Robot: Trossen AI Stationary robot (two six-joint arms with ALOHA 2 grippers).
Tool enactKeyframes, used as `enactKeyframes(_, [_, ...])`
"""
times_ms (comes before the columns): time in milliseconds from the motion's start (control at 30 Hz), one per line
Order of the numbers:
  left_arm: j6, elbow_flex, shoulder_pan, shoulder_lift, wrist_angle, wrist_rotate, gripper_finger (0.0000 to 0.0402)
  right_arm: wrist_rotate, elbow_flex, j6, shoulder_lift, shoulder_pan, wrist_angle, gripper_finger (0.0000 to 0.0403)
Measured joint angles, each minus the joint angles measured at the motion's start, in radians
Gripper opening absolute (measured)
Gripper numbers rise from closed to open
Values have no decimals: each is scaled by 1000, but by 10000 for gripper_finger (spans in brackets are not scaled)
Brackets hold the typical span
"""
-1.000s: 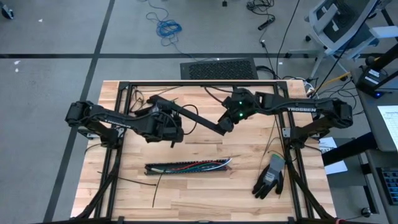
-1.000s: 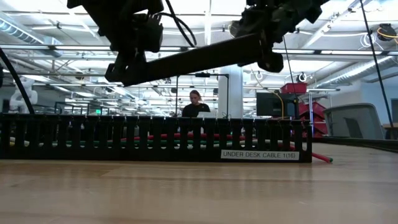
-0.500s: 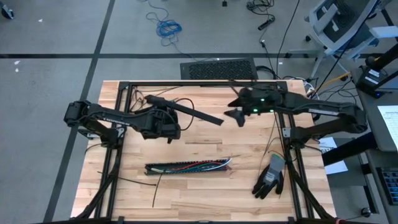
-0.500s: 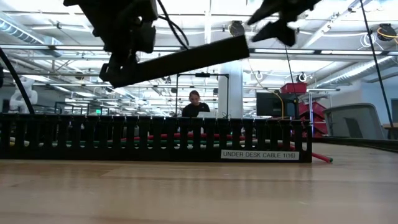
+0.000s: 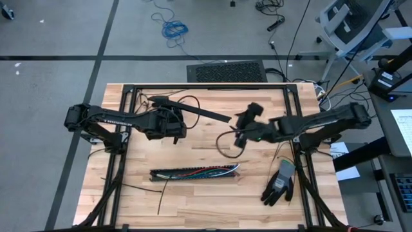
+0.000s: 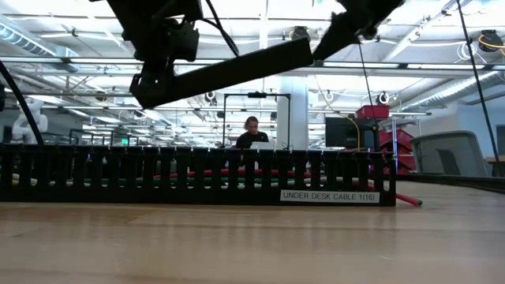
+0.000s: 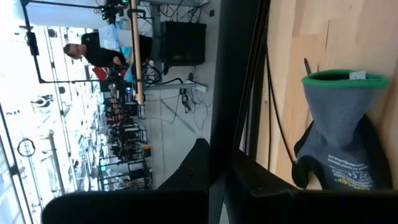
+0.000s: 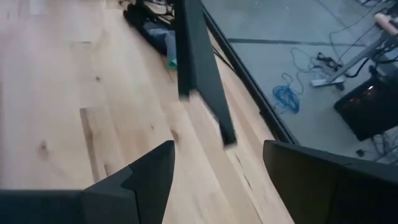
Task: Ziptie cables
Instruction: Close the black cable duct
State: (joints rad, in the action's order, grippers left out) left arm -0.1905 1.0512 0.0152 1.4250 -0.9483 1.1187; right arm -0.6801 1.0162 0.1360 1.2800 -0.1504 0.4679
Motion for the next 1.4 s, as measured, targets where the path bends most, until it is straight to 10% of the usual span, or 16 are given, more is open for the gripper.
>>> enactKeyframes(700, [1,0,2,0,6,-16,18,-46,0,-66,34,4,-213,231])
enactKeyframes(1167, [-6,0,5,0,64,-16,18,-45,0,-77,35,47,-207,24])
enactKeyframes(1400, [-24,61,19,0,73,-6,20,-33,0,-57,21,64,-201,4])
